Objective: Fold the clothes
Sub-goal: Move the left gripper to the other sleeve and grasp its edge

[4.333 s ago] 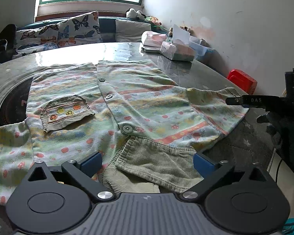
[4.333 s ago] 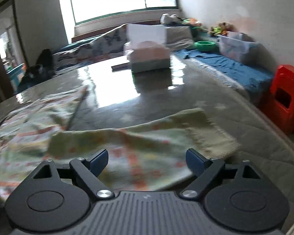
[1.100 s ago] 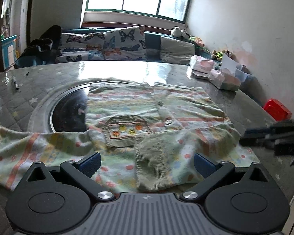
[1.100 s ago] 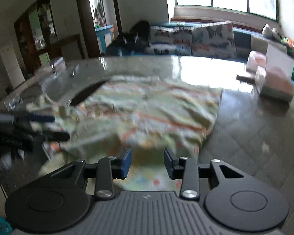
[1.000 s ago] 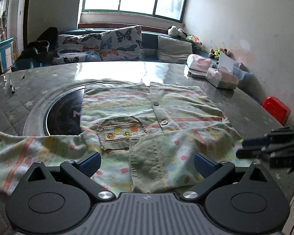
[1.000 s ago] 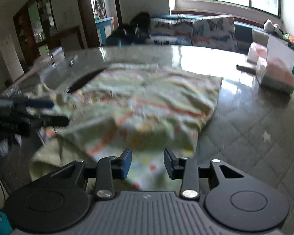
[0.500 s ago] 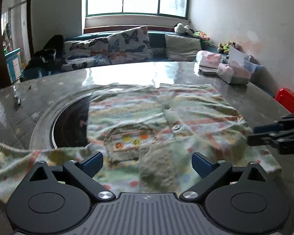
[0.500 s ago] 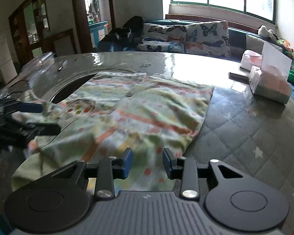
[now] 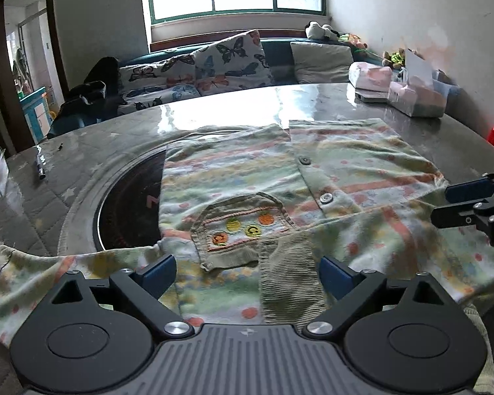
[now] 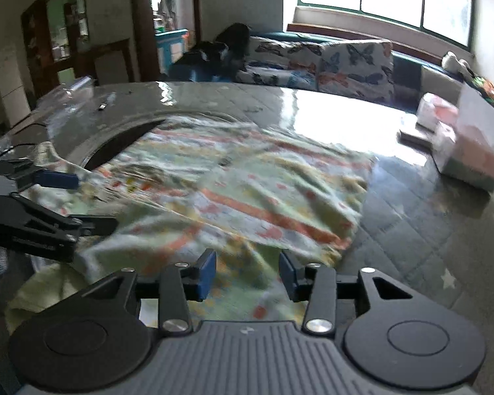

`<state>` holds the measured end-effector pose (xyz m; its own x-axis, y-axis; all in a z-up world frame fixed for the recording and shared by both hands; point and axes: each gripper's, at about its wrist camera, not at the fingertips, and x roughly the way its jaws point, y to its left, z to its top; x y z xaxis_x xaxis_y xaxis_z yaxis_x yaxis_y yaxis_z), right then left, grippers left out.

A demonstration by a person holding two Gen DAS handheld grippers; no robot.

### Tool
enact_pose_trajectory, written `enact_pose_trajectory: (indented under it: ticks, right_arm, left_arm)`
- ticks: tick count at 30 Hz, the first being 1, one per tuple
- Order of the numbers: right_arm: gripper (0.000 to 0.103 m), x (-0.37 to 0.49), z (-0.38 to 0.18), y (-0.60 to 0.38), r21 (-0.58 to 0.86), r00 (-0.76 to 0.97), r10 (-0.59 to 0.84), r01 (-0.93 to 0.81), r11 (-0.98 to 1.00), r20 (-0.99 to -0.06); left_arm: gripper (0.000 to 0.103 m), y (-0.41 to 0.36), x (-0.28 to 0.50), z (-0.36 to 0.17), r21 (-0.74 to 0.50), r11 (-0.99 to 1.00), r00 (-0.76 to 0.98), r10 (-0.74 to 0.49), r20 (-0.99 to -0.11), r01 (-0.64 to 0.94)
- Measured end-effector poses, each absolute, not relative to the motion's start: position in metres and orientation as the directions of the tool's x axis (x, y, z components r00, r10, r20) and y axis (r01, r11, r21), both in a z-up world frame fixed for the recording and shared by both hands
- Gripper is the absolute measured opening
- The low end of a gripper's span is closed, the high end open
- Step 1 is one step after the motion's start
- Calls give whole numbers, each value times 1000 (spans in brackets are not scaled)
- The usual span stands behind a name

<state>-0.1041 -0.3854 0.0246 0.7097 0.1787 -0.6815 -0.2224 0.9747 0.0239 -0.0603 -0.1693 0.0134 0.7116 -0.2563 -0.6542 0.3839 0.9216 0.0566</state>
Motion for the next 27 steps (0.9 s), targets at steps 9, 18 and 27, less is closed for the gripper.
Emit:
enact_pose_trajectory:
  ticks: [9, 18, 27]
  right_arm:
    - [54, -96, 11, -346, 18, 682, 228, -300, 954, -695]
    - [67, -103, 19, -329, -23, 716, 229, -323, 946, -659]
    - [77, -103, 9, -313, -35, 700, 240, -354, 935, -672]
  left_arm:
    - [100, -129, -71, 31, -2, 955, 744, -231, -627, 295]
    - [103, -63, -79, 36, -13, 993, 776, -98, -623, 115]
    - [103, -4, -74, 33, -23, 995, 780, 60, -623, -94]
